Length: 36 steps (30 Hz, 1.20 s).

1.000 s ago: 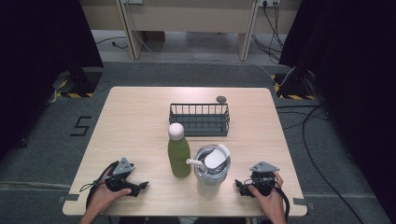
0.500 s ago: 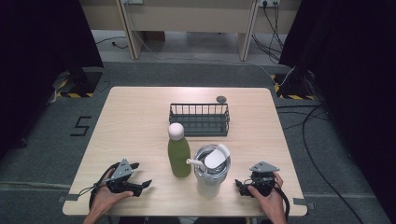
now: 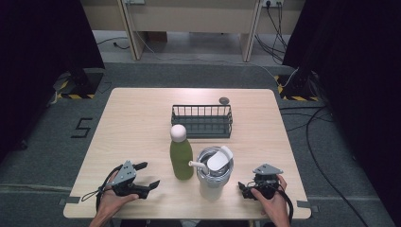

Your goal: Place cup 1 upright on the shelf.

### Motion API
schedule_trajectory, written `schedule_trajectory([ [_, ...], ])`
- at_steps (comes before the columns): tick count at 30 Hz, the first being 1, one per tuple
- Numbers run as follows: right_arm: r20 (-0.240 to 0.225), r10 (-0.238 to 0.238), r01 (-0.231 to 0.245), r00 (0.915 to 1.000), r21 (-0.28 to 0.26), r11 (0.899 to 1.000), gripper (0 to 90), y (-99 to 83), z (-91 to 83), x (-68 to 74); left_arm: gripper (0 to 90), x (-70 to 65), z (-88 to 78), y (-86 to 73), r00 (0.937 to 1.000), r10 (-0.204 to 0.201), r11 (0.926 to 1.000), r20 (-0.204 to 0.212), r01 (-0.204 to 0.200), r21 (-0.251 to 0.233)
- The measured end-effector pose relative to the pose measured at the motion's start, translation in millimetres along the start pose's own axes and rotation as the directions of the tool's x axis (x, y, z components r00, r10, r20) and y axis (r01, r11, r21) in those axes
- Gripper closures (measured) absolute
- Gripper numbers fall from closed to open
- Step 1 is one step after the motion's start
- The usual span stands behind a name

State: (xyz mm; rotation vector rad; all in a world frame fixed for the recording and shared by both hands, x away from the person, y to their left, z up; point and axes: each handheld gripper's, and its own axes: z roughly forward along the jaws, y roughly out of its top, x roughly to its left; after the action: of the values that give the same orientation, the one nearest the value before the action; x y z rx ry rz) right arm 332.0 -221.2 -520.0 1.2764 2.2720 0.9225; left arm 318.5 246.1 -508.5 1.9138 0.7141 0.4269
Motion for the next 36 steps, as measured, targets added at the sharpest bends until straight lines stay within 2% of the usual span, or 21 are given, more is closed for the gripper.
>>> schedule_trajectory([
  [7,-0.005,-0.003,0.003,1.0000,-0.004,1.000,2.0,-0.3,-0.9,-0.1,14.6,-1.5,1.0,-0.5,0.9998,-0.002,1.0000,0.022,0.002,0.003],
  [11,-0.002,0.005,-0.005,1.0000,-0.036,0.999,17.2,-3.8,-6.8,-4.3,14.6,-1.5,-1.5,-1.2,0.9997,-0.008,1.0000,0.024,0.008,0.004],
  [14,-0.019,0.015,-0.016,0.9997,-0.057,0.998,15.1,-5.2,-13.7,-5.7,14.8,-1.4,-3.4,-3.3,0.9997,0.006,0.9989,0.026,-0.007,0.046],
  [17,-0.013,-0.006,0.005,0.9999,-0.078,0.997,15.5,-4.9,-18.0,-5.4,14.9,2.3,-8.2,-10.3,0.9998,-0.011,0.9953,0.016,0.009,0.096],
  [20,-0.006,-0.002,0.001,1.0000,-0.076,0.997,15.5,-4.6,-18.5,-3.2,15.0,5.4,-14.6,-16.6,0.9999,0.008,0.9885,-0.009,-0.007,0.151],
  [23,-0.030,-0.029,0.026,0.9991,-0.096,0.995,15.1,-5.2,-22.0,1.8,14.9,10.8,-20.5,-23.6,0.9994,-0.010,0.9846,-0.032,0.015,0.174],
  [29,-0.078,-0.059,0.048,0.9952,-0.140,0.989,15.3,-6.9,-31.2,13.1,15.3,16.7,-29.5,-29.3,0.9977,0.001,0.9747,-0.067,0.014,0.223],
  [31,-0.098,-0.084,0.067,0.9916,-0.164,0.984,15.4,-8.6,-37.5,17.9,15.3,17.9,-30.4,-31.1,0.9974,-0.005,0.9710,-0.072,0.022,0.238],
  [36,-0.139,-0.113,0.080,0.9839,-0.223,0.972,15.3,-11.0,-53.3,29.2,15.1,19.3,-29.5,-32.2,0.9966,-0.019,0.9646,-0.080,0.039,0.261],
])
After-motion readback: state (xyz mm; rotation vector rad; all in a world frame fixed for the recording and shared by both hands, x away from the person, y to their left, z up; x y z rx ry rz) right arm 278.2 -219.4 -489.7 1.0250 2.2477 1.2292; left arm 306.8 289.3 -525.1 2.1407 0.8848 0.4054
